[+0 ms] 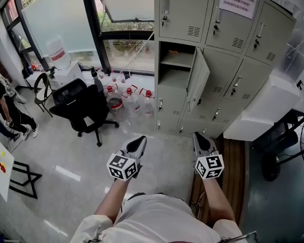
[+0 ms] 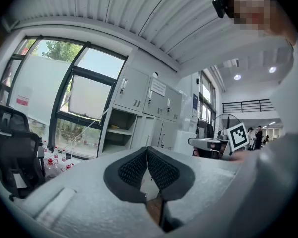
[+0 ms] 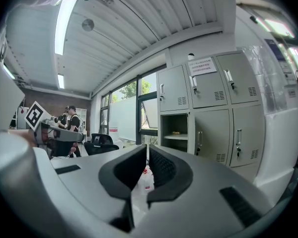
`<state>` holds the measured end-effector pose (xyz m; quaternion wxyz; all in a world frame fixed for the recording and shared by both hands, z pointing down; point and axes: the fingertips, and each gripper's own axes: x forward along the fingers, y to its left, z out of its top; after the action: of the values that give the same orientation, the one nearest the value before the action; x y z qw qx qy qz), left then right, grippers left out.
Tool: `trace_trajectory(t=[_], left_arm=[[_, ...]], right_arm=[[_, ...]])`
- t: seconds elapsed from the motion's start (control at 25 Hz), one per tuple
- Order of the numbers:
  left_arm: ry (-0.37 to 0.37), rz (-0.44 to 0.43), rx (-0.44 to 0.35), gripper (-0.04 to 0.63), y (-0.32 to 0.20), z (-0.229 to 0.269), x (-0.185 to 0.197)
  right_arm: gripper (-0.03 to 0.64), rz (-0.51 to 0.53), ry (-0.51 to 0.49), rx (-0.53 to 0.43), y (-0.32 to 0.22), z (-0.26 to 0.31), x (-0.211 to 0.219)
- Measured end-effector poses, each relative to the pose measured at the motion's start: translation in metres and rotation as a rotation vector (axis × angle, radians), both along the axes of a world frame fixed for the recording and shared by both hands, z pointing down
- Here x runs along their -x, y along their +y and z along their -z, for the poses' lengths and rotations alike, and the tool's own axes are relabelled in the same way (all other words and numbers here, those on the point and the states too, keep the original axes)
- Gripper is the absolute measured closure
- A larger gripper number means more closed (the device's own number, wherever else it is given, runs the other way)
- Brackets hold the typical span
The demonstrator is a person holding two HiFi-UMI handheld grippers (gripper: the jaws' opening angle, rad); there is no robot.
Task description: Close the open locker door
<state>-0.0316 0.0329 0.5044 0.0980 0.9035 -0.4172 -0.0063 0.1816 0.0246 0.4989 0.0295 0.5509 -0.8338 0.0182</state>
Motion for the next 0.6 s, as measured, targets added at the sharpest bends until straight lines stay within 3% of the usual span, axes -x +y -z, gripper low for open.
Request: trace_trajectory(t=[0.32,0.6], left_arm=[[0.007,0.022,0.012,0.58,-0.003,-0.008,-0.012],[0.003,0.027,0.024,0.58,-0.008,-0.015,-0.013]], right_arm=[[0.495,-0.01,-0.009,0.0,-0.007,-0.004,-0.019],[0.471,-0.017,-0.02,0.012,-0.017,-0.008,-0.025]])
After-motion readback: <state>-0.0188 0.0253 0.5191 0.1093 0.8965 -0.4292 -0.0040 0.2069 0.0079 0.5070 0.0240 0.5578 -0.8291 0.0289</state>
